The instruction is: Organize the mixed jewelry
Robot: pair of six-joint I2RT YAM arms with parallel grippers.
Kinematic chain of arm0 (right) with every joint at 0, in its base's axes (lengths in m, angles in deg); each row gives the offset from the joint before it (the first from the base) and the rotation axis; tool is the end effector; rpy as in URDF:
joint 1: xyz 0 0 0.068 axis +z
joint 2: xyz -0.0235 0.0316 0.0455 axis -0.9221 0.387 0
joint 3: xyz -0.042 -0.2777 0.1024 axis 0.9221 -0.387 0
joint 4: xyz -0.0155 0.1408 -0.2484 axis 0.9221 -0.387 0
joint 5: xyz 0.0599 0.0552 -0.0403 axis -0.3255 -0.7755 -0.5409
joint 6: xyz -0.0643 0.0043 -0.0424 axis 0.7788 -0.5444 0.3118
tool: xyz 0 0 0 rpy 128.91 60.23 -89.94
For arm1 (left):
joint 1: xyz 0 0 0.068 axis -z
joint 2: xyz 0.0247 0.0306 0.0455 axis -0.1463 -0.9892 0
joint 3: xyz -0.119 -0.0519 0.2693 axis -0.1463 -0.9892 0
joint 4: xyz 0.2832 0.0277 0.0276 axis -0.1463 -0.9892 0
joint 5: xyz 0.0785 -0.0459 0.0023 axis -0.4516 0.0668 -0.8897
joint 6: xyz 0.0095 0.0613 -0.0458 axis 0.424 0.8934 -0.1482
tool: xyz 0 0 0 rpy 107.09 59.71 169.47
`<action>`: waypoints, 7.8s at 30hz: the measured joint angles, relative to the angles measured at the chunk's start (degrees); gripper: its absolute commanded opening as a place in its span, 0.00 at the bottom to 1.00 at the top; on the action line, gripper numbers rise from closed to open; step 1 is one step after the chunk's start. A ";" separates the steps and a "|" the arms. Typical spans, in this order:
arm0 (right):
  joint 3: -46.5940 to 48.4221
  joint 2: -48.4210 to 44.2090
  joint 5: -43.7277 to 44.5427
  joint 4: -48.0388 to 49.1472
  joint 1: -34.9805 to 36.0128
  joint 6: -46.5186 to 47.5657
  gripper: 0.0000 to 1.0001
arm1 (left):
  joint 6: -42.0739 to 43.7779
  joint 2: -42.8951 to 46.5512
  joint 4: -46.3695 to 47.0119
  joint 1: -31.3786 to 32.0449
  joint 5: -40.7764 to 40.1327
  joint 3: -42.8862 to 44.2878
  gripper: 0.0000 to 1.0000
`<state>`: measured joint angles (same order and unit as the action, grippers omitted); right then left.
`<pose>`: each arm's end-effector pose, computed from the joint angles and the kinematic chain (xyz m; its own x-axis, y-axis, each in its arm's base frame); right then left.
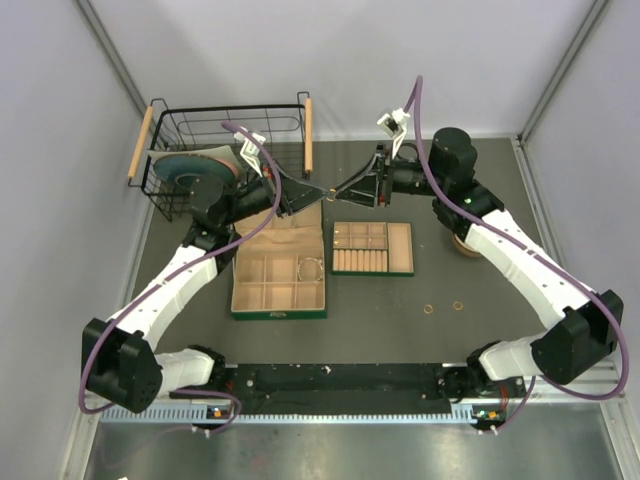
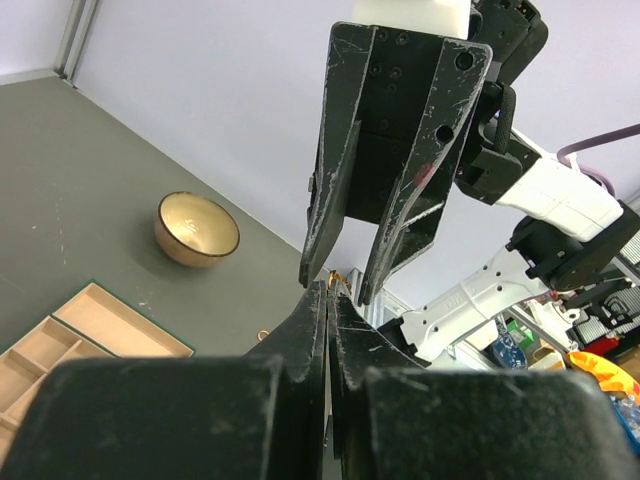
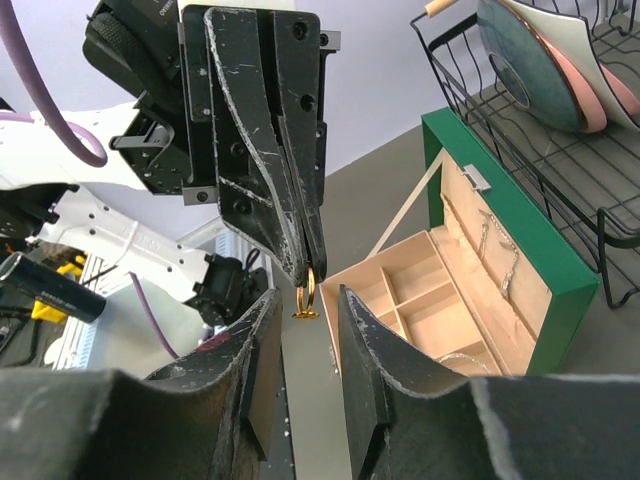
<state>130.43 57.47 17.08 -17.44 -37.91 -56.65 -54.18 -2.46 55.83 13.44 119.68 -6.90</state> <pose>0.2791 0.2154 0.4403 -0.4459 0.0575 -0.8932 -0.8797 0.1560 0.4492 0.2686 -0.1607 0.4084 -0.5073 -0.3492 -0.7878 0.8079 0.1252 -0.5758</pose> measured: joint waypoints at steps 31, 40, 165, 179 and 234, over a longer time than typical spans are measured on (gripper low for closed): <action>0.09 0.48 -1.07 0.28 0.00 -0.31 0.02 | 0.68 0.00 -0.28 0.00 -0.02 0.00 0.00; 2.25 0.92 -0.57 -4.00 0.09 1.86 0.00 | 2.19 0.33 -0.87 -0.09 -0.02 -0.02 0.26; -4.70 25.97 54.18 -36.96 3.76 9.92 0.06 | 43.10 17.18 -59.49 -13.57 -36.50 8.35 0.53; -2.49 23.93 53.02 -38.27 3.74 11.91 0.39 | 43.10 17.18 -59.45 -13.57 -36.50 8.35 0.53; -36.20 -17.55 49.77 -46.27 -12.39 59.21 0.40 | 67.23 18.53 -69.18 -8.50 -10.78 0.85 0.64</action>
<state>94.24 39.92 66.85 -63.72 -50.30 2.56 13.05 16.07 -13.34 4.93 108.90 -6.04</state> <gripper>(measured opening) 0.420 0.637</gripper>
